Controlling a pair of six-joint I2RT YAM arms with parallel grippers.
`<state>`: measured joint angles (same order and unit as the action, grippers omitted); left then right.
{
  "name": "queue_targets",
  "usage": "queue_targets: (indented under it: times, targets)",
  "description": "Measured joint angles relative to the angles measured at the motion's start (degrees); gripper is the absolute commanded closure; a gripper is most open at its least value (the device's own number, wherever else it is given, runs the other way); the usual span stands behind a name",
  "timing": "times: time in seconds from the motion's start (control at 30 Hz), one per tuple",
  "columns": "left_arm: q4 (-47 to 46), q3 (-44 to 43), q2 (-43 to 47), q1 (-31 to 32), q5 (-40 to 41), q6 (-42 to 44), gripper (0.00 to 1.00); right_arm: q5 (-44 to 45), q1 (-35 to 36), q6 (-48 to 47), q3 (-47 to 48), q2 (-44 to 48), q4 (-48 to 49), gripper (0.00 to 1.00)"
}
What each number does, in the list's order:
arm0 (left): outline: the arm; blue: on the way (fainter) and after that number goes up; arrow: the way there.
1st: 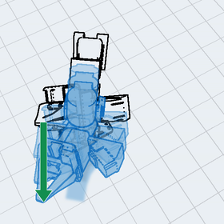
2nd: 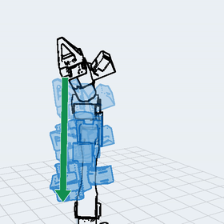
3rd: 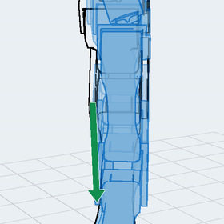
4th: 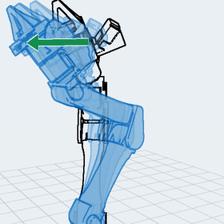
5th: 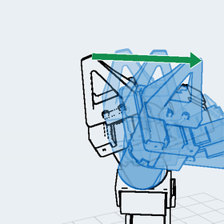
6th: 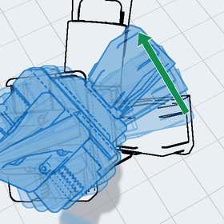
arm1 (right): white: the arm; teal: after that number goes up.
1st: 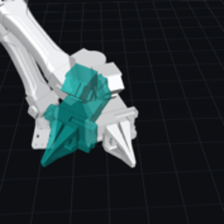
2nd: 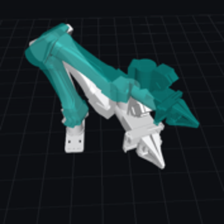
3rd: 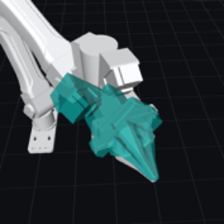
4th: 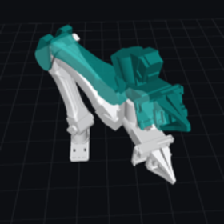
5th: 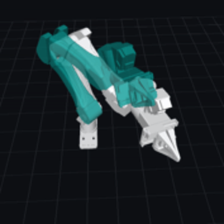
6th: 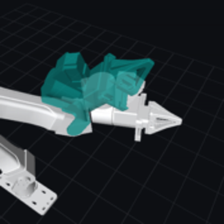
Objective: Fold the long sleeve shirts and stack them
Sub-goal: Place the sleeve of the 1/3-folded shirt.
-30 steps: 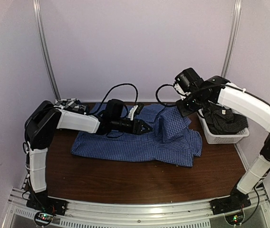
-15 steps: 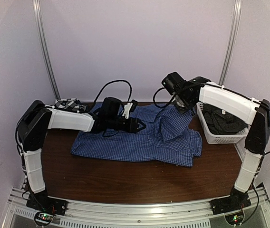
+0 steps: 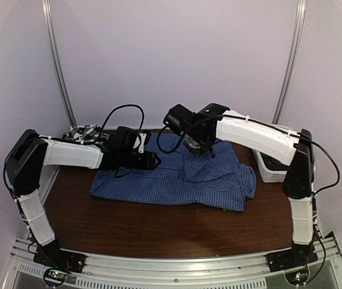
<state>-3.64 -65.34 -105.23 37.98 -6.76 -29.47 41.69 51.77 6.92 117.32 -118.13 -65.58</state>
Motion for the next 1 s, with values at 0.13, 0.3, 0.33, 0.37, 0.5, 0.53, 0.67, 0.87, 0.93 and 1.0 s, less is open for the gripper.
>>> queue_targets:
  times: [0.13,0.3,0.33,0.37,0.5,0.53,0.67,0.87,0.93,1.0]
  targets:
    - [1.22,3.93,3.85,-0.55,4.70,-0.63,0.35,-1.68,4.90,1.25,4.55,-5.64,-1.68,0.92]
    - [1.99,10.05,8.61,-2.86,8.13,-1.81,0.30,-7.98,8.92,1.68,7.02,-9.88,-0.98,0.74]
    - [2.12,10.75,9.18,-3.21,8.57,-1.95,0.28,-9.73,9.29,1.70,7.02,-10.12,-0.46,0.67]
    - [2.21,11.34,9.64,-3.48,9.07,-1.99,0.26,-11.39,9.42,1.75,6.97,-10.16,0.07,0.59]
    - [2.19,13.20,10.99,-3.52,9.99,-2.23,0.20,-16.76,8.98,1.86,4.81,-8.70,4.17,0.45]
    - [2.12,13.75,11.43,-3.50,9.99,-2.34,0.19,-18.36,8.74,1.86,2.97,-7.61,5.64,0.43]
    - [1.16,16.20,13.75,-3.48,8.79,-2.84,0.18,-24.22,7.04,2.47,-7.06,-0.79,11.39,0.38]
    - [-4.55,20.44,15.80,-3.43,1.29,-4.37,0.18,-35.67,-1.36,5.31,-29.68,15.76,25.18,0.26]
    - [-5.92,21.57,15.89,-3.28,-0.42,-4.72,0.18,-40.09,-5.07,6.54,-36.02,18.97,30.69,0.24]
    - [-6.88,22.53,15.98,-3.04,-1.73,-4.96,0.18,-43.50,-8.35,7.52,-40.44,19.82,34.84,0.22]
